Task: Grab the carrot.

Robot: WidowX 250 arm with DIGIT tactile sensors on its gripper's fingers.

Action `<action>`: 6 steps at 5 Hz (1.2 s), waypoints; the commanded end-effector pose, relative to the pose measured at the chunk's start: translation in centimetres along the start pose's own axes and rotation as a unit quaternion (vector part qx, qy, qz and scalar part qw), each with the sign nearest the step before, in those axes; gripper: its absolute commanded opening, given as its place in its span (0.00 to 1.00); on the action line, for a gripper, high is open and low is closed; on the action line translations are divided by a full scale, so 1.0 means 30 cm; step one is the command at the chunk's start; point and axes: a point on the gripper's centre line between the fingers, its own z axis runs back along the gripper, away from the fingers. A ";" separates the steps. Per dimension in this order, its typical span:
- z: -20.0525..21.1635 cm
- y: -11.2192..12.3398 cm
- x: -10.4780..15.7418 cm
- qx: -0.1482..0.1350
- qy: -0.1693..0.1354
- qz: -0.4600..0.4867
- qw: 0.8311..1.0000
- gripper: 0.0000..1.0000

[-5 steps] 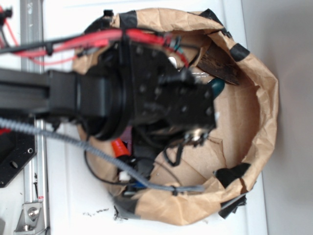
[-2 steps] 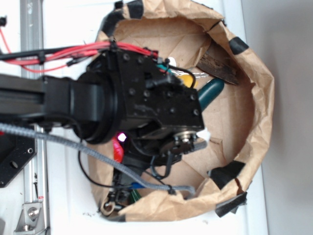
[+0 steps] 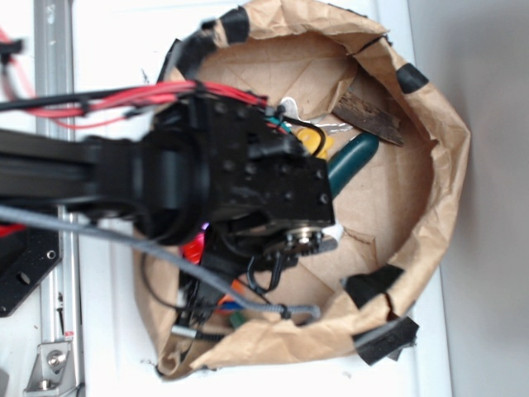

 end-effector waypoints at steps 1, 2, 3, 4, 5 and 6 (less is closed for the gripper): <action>0.023 0.064 0.034 0.123 -0.059 0.086 0.987 0.00; 0.153 0.152 0.043 0.108 -0.107 0.143 0.978 0.00; 0.238 0.209 0.025 0.098 -0.140 0.172 0.970 0.00; 0.321 0.233 -0.007 0.088 -0.175 0.191 0.962 0.00; 0.438 0.222 -0.059 0.084 -0.221 0.214 0.948 0.00; 0.563 0.176 -0.150 0.039 -0.264 0.261 0.928 0.00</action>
